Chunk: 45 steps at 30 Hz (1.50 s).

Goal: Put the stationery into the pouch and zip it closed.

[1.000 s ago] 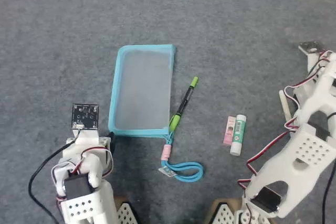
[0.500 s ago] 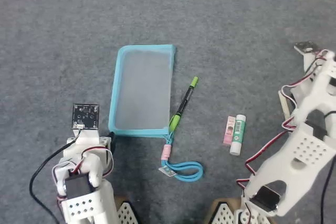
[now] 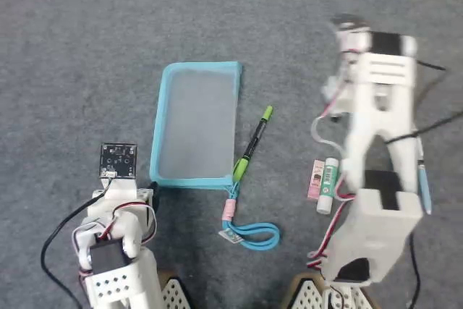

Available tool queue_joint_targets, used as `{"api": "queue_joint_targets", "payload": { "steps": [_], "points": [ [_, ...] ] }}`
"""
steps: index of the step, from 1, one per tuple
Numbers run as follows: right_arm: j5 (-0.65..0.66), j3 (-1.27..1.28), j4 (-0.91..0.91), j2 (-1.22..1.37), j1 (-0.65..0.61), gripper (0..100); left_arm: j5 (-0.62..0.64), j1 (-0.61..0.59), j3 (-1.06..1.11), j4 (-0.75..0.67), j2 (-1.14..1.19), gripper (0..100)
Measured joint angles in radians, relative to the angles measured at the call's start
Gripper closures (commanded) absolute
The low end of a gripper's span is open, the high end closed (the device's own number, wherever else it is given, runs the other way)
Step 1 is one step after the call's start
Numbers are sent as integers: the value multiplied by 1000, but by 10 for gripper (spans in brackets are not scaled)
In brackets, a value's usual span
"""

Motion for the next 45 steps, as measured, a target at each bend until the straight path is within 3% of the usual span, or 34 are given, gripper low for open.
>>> {"api": "queue_joint_targets", "payload": {
  "steps": [8, 14, 23, 30, 32, 36, 45],
  "points": [
    [-362, 120, -247, 0, -316, 843, 0, 0, 0, 0, 0, 780],
    [-440, 269, -427, 0, -453, 843, 0, 0, 0, 0, 0, 780],
    [-462, 482, -615, 0, -450, 843, 0, 0, 0, 0, 0, 780],
    [-471, 491, -690, 72, -439, 845, 0, 0, 0, 0, 0, 780],
    [-471, 489, -697, 86, -422, 860, 0, 0, 0, 0, 0, 780],
    [-471, 488, -697, 87, -400, 991, 0, 0, 0, 0, 0, 780],
    [-391, 488, -657, 83, -344, 991, 0, 0, 0, 0, 0, 780]
  ]
}}
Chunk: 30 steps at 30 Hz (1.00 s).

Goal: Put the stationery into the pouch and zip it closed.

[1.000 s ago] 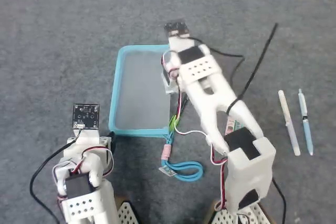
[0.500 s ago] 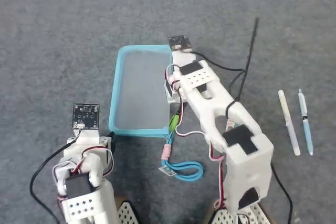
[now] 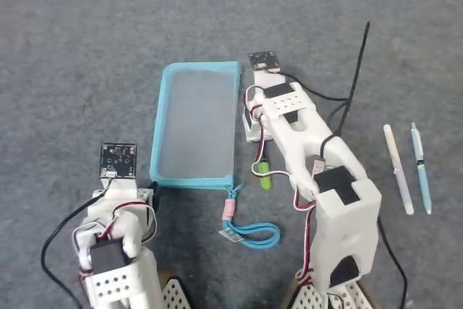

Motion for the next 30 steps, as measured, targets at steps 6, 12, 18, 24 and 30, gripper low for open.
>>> {"api": "queue_joint_targets", "payload": {
  "steps": [6, 12, 18, 24, 30],
  "points": [
    [138, -83, 164, -147, 51, 991, 0, 0, 0, 0, 0, 780],
    [382, -313, 497, -287, 203, 991, 0, 0, 0, 0, 0, 780],
    [671, -391, 694, -298, 462, 991, 0, 0, 0, 0, 0, 780],
    [827, -232, 657, -298, 632, 991, 0, 0, 0, 0, 0, 780],
    [798, 107, 393, -298, 649, 991, 0, 0, 0, 0, 0, 780]
  ]
}}
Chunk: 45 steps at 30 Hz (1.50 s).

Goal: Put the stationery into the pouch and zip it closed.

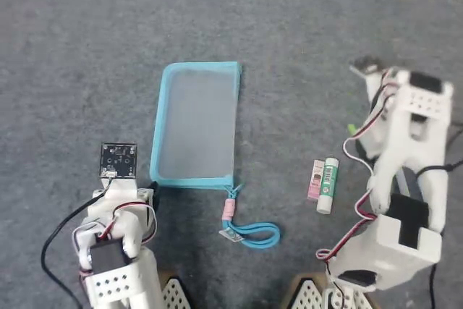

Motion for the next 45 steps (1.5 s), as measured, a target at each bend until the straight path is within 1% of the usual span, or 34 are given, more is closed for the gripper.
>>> {"api": "queue_joint_targets", "payload": {
  "steps": [3, 6, 8, 11, 13, 18, 22, 27, 29, 33, 35, 42, 45],
  "points": [
    [-80, 95, -109, 0, 14, 991, 0, 0, 0, 0, 0, 780],
    [-146, 124, -169, 0, 20, 991, 0, 0, 0, 0, 0, 780],
    [-163, 129, -183, 0, 26, 991, 0, 0, 0, 0, 0, 780],
    [-173, 130, -193, 0, 68, 991, 0, 0, 0, 0, 0, 780],
    [-170, 135, -209, 0, 89, 991, 0, 0, 0, 0, 0, 780],
    [-100, 164, -270, 0, 164, 991, 0, 0, 0, 0, 0, 780],
    [-46, 164, -288, 0, 172, 991, 0, 0, 0, 0, 0, 780],
    [-29, 164, -296, 0, 172, 987, 0, 0, 0, 0, 0, 780],
    [-29, 164, -318, 0, 172, 970, 0, 0, 0, 0, 0, 780],
    [-29, 164, -358, 0, 172, 857, 0, 0, 0, 0, 0, 780],
    [-29, 164, -364, 0, 172, 824, 0, 0, 0, 0, 0, 780],
    [-37, 164, -365, 0, 169, 822, 0, 0, 0, 0, 0, 780],
    [-127, 158, -342, -15, 155, 823, 0, 0, 0, 0, 0, 780]
  ]
}}
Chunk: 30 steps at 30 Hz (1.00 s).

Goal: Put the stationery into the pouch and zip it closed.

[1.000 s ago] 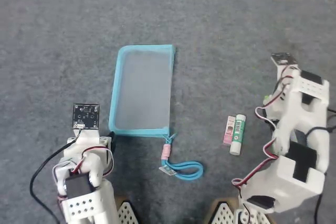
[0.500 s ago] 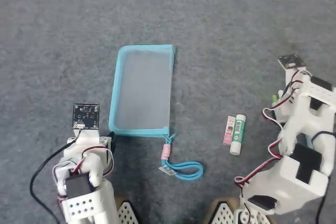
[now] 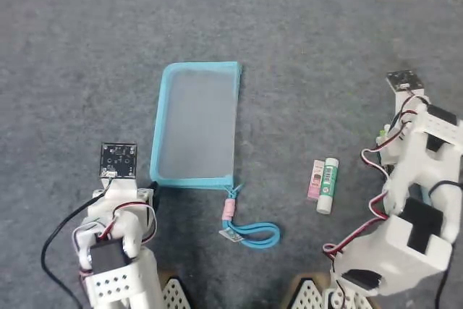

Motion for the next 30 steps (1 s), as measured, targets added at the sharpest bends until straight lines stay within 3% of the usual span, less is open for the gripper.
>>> {"api": "queue_joint_targets", "payload": {
  "steps": [7, 14, 21, 30],
  "points": [
    [-189, -54, 256, -100, -253, 823, 0, 0, 0, 0, 0, 780],
    [-334, 129, 170, -115, -445, 823, 0, 0, 0, 0, 0, 780],
    [-365, 224, 97, -117, -451, 903, 0, 0, 0, 0, 0, 780],
    [-368, 301, 6, -155, -382, 907, 0, 0, 0, 0, 0, 780]
  ]
}}
